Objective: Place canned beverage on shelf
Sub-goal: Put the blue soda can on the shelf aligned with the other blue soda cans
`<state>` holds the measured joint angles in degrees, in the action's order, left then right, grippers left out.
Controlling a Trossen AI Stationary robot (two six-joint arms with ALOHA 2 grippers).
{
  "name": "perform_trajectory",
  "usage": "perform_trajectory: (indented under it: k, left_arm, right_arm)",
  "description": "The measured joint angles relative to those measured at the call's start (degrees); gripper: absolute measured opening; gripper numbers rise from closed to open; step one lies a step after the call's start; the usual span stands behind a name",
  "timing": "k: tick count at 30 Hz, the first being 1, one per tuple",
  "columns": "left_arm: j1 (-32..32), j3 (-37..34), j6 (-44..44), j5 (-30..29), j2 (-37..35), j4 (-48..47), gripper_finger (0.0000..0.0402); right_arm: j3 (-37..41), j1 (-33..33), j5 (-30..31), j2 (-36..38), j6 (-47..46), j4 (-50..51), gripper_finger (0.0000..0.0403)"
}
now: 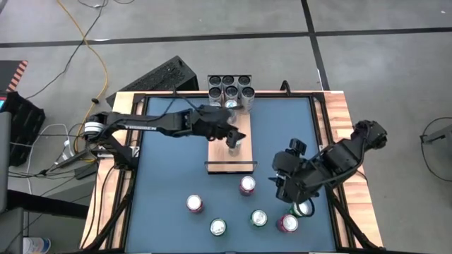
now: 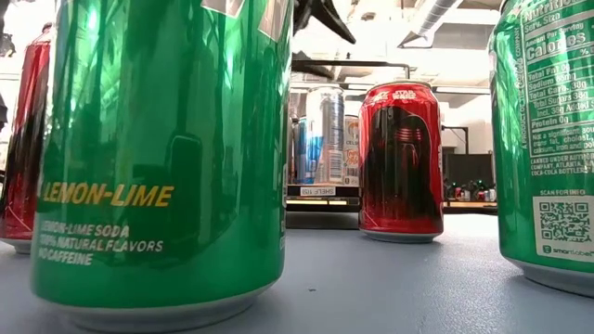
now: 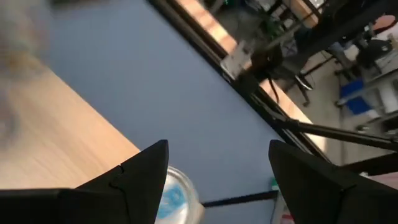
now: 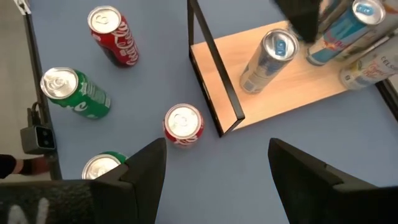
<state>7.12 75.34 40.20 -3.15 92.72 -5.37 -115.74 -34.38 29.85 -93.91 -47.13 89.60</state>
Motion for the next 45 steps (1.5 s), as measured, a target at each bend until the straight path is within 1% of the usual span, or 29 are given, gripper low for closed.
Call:
perform_trajectory:
  k: [1, 3, 4, 5, 7, 8, 9, 10, 11, 14, 17, 19, 23, 27, 30, 36, 39, 44, 45]
  left_arm:
    - [0.27, 0.02, -2.33, -1.06, -0.94, -0.60, 0.0264]
    - [0.67, 0.10, -10.98, -3.73, -2.72, -2.73, 0.0264]
    - [0.67, 0.10, -15.76, -6.25, -3.76, -4.77, 0.0264]
    - [0.65, 0.10, -19.36, -10.06, -4.55, -7.51, 0.0263]
    - [0.64, 0.12, -23.03, -17.18, -5.60, -11.52, 0.0260]
    - [0.82, 0.14, -24.09, -19.25, -5.69, -13.26, 0.0256]
    - [1.10, 0.14, -24.60, -19.65, -5.69, -14.38, 0.0250]
    - [1.31, 0.10, -24.80, -18.67, -5.58, -14.71, 0.0242]
    - [1.43, -0.17, -25.87, -16.36, -5.37, -13.90, 0.0234]
    - [1.22, -1.47, -33.46, -5.43, -4.67, -8.62, 0.0213]
    - [0.28, -1.75, -39.52, -0.37, -4.36, -7.32, 0.0207]
    - [0.26, -1.72, -42.20, 2.05, -4.44, -5.87, 0.0215]
    - [0.32, -1.72, -45.21, 2.74, -4.47, -6.24, 0.0254]
    - [0.23, -1.72, -45.52, 2.96, -4.47, -6.31, 0.0301]
    - [-0.21, -1.72, -46.57, 2.16, -4.47, -6.82, 0.0321]
    - [-1.44, -1.74, -52.66, 5.30, -4.04, -7.00, 0.0323]
    - [-1.47, -1.73, -53.32, 7.09, -3.04, -7.43, 0.0323]
    - [-0.90, -1.74, -55.75, 6.72, -0.98, -7.44, 0.0323]
    - [-0.75, -1.68, -56.04, 6.92, -0.41, -5.91, 0.0323]
  right_arm:
    - [0.00, -0.35, 0.33, 0.00, -0.02, 0.01, 0.0265]
    - [0.00, -0.80, 0.52, 0.00, -0.02, -0.04, 0.0265]
    - [0.00, -0.96, 0.56, 0.00, -0.22, -0.04, 0.0265]
    - [0.00, -1.00, 0.60, 0.00, -0.71, -0.02, 0.0265]
    - [0.00, -1.00, 0.63, 0.00, -1.33, -0.04, 0.0265]
    - [0.00, -1.00, 0.63, -0.03, -1.51, -0.04, 0.0265]
    - [0.00, -1.00, 0.67, -0.07, -1.49, -0.04, 0.0265]
    - [0.00, -1.00, 0.68, -0.09, -1.49, -0.04, 0.0265]
    - [0.00, -0.98, 0.67, -0.11, -1.50, -0.06, 0.0265]
    - [0.00, -0.98, 0.67, -0.11, -1.49, -0.06, 0.0265]
    - [0.00, -0.98, 0.67, -0.13, -1.49, -0.04, 0.0265]
    - [0.00, -0.98, 0.67, -0.13, -1.49, -0.06, 0.0265]
    - [0.00, -0.98, 0.67, -0.13, -1.49, -0.06, 0.0265]
    - [0.00, -0.72, 0.67, -0.15, -1.51, -0.08, 0.0265]
    - [0.00, -0.74, 0.67, -0.15, -2.17, -0.06, 0.0265]
    - [0.00, -0.74, 0.67, -0.17, -2.40, -0.06, 0.0265]
    - [0.00, -0.74, 0.67, -0.20, -2.45, -0.08, 0.0265]
    - [0.00, -0.74, 0.67, -0.22, -2.56, -0.19, 0.0265]
    - [0.00, -0.74, 0.67, -0.22, -2.55, -0.19, 0.0265]
